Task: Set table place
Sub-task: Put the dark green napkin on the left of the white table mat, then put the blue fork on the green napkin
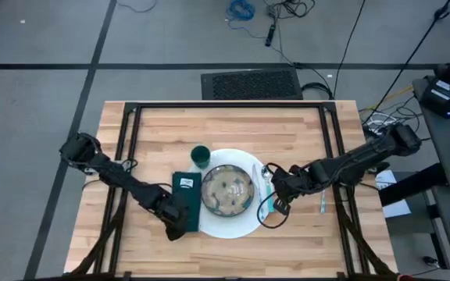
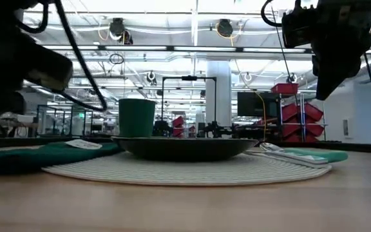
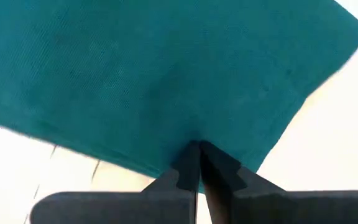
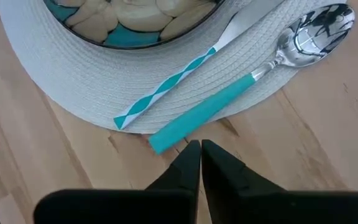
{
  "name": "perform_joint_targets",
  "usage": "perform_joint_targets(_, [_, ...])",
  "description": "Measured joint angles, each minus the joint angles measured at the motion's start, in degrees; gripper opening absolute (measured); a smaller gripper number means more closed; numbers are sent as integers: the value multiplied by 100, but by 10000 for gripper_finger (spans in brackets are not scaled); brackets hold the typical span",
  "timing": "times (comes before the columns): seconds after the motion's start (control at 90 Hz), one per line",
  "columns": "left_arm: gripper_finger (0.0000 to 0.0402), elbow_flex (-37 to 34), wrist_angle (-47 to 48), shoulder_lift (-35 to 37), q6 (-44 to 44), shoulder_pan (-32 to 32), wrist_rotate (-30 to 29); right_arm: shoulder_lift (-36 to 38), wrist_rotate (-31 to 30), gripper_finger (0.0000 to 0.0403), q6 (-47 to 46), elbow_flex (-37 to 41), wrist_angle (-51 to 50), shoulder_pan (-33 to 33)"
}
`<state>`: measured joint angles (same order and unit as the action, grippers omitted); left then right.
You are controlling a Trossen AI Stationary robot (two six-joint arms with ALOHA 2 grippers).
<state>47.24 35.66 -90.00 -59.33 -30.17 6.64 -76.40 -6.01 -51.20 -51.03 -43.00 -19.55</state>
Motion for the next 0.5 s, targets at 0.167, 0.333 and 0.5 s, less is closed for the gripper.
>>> perform_joint_targets(0.167, [0,433,650,0,56,29,-811,0,-13,0,96,0,0,40])
perform_joint_targets(0.333, [0,510,698,0,10,188,-885,0,-25,0,132,0,18,136])
perform_joint_targets(0.5, [7,607,708,0,-175,325,-771,0,-23,0,133,0,56,160])
